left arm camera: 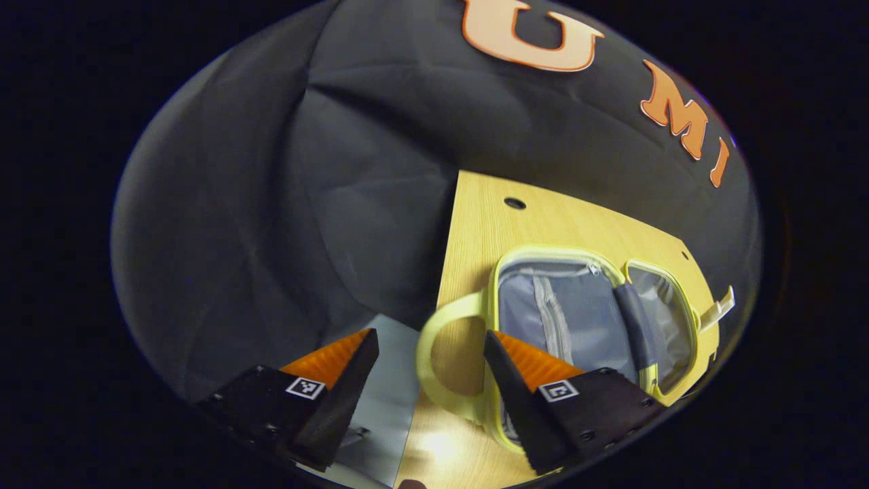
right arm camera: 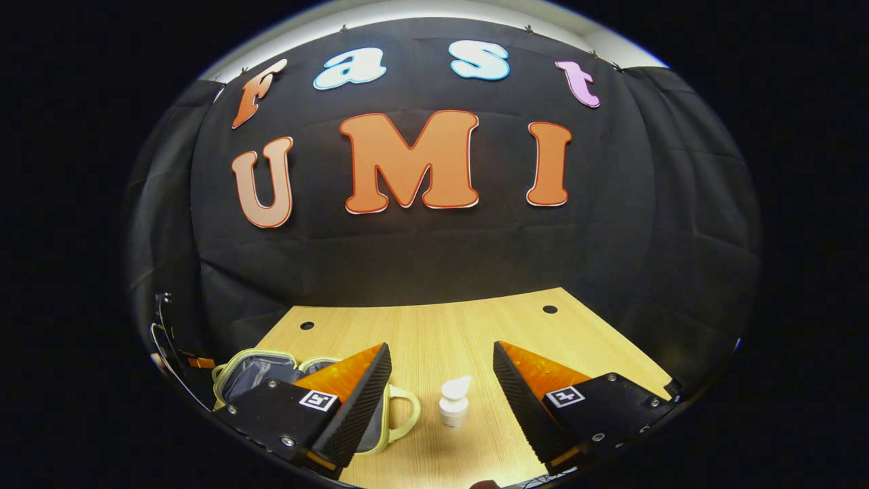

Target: First open the suitcase, pack the skin care products into it, and then close the suitcase.

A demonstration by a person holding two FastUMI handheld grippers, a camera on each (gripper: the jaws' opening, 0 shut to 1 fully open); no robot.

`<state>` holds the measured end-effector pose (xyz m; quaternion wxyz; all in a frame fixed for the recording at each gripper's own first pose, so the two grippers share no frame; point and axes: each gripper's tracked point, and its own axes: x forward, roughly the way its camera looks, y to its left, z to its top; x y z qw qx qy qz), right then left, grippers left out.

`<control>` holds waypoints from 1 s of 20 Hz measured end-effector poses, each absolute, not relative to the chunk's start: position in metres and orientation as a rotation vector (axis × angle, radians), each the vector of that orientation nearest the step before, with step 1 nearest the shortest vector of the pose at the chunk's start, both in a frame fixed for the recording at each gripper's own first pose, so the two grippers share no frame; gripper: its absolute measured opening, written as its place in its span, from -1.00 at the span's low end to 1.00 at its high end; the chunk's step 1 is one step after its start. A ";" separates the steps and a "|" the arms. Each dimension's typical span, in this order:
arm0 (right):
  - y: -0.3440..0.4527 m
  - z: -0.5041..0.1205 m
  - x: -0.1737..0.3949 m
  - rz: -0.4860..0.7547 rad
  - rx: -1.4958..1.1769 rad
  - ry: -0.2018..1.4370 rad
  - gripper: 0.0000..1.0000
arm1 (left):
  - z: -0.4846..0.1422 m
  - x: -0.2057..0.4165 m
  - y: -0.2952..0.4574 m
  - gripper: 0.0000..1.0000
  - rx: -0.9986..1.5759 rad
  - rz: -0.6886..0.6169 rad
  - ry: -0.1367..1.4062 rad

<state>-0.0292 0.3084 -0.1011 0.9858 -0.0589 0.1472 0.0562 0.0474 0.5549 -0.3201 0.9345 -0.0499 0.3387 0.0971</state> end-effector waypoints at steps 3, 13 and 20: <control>0.287 -0.101 -0.020 0.114 -0.121 0.297 0.92 | -0.234 0.062 0.520 0.96 0.015 0.258 0.515; 0.196 -0.118 0.033 0.148 -0.145 0.323 0.92 | -0.080 0.090 0.232 1.00 0.127 0.091 0.132; 0.134 -0.151 0.054 0.172 -0.138 0.359 0.92 | -0.146 0.075 0.055 1.00 0.143 -0.054 0.138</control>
